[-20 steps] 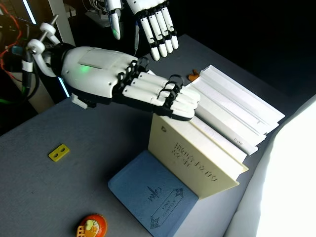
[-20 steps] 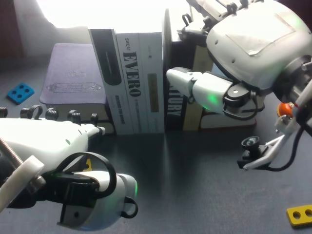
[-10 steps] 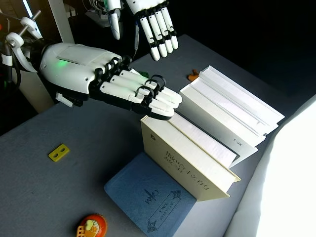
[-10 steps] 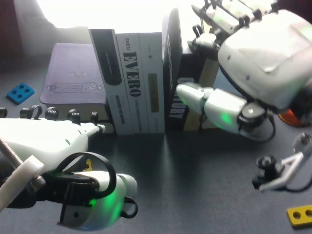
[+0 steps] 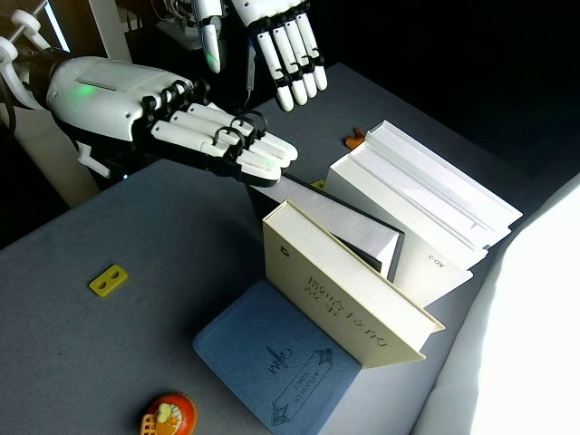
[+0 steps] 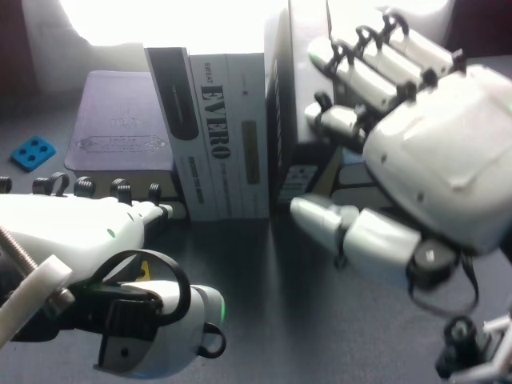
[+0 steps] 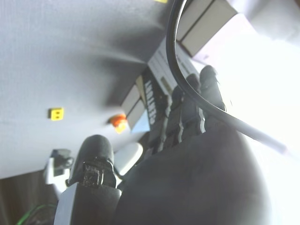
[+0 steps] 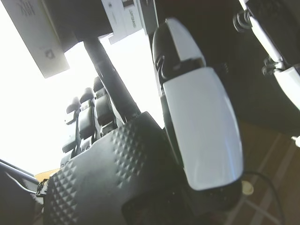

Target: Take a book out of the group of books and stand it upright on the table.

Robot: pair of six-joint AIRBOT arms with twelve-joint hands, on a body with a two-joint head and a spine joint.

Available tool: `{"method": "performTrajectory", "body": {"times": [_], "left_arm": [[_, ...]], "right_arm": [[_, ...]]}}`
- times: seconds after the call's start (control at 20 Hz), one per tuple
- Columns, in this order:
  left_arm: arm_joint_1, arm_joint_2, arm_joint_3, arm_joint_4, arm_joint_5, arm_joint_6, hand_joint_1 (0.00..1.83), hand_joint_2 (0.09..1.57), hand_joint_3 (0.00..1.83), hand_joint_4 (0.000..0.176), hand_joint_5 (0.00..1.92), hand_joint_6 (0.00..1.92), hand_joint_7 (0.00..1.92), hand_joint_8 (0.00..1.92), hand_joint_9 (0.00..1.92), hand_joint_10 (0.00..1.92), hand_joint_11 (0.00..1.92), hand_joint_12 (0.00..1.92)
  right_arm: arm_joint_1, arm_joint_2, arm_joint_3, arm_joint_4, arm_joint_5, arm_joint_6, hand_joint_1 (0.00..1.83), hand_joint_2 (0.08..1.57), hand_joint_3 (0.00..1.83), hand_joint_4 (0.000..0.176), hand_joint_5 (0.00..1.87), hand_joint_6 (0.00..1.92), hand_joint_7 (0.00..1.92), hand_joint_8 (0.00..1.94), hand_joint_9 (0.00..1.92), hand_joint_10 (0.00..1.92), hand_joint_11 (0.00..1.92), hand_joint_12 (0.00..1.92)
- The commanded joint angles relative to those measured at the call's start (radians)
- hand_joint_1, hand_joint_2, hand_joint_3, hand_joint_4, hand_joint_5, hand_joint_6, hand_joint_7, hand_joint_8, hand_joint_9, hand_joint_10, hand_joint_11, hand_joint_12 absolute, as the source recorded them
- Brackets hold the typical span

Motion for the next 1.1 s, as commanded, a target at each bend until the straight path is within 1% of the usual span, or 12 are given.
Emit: {"method": "performTrajectory", "body": {"times": [0.0,0.1,0.15,0.4,0.75,1.05], "left_arm": [[-0.005,0.005,-0.002,0.077,0.014,-0.001,0.00,1.38,0.00,0.000,0.01,0.00,0.01,0.00,0.00,0.00,0.00,0.00],[-0.005,0.005,-0.002,0.077,0.014,-0.001,0.00,1.38,0.00,0.000,0.00,0.00,0.00,0.00,0.00,0.00,0.00,0.00],[-0.005,0.005,-0.002,0.077,0.014,-0.001,0.00,1.38,0.00,0.000,0.01,0.00,0.00,0.00,0.00,0.00,0.00,0.00],[-0.005,0.005,-0.002,0.077,0.014,-0.001,0.00,1.38,0.00,0.000,0.02,0.01,0.00,0.00,0.00,0.00,0.00,0.00],[-0.005,0.005,-0.003,0.077,0.014,-0.001,0.00,1.37,0.00,0.000,0.04,0.00,0.01,0.00,0.00,0.00,0.00,0.00],[-0.004,0.005,-0.004,0.077,0.014,-0.001,0.00,1.36,0.00,0.000,0.04,0.00,0.02,0.00,0.00,0.00,0.00,0.00]], "right_arm": [[-0.011,0.005,-0.003,0.021,0.009,-0.015,0.00,1.25,0.00,0.000,0.68,0.04,0.02,0.00,0.00,0.00,0.00,0.00],[-0.031,0.017,-0.029,0.020,0.014,-0.023,0.00,1.25,0.00,0.000,0.68,0.04,0.01,0.00,0.00,0.00,0.00,0.00],[-0.045,0.023,-0.041,0.013,0.017,-0.032,0.00,1.26,0.00,0.000,0.69,0.05,0.04,0.01,0.00,0.00,0.00,0.00],[-0.159,0.042,-0.109,-0.122,0.080,-0.043,0.00,1.26,0.00,0.000,0.69,0.05,0.04,0.01,0.00,0.00,0.00,0.00],[-0.224,0.032,-0.127,-0.127,0.073,-0.050,0.00,1.26,0.00,0.000,0.69,0.04,0.04,0.01,0.00,0.00,0.00,0.00],[-0.255,0.024,-0.144,-0.134,0.078,-0.064,0.00,1.27,0.01,0.000,0.73,0.06,0.08,0.02,0.00,0.00,0.00,0.00]]}}
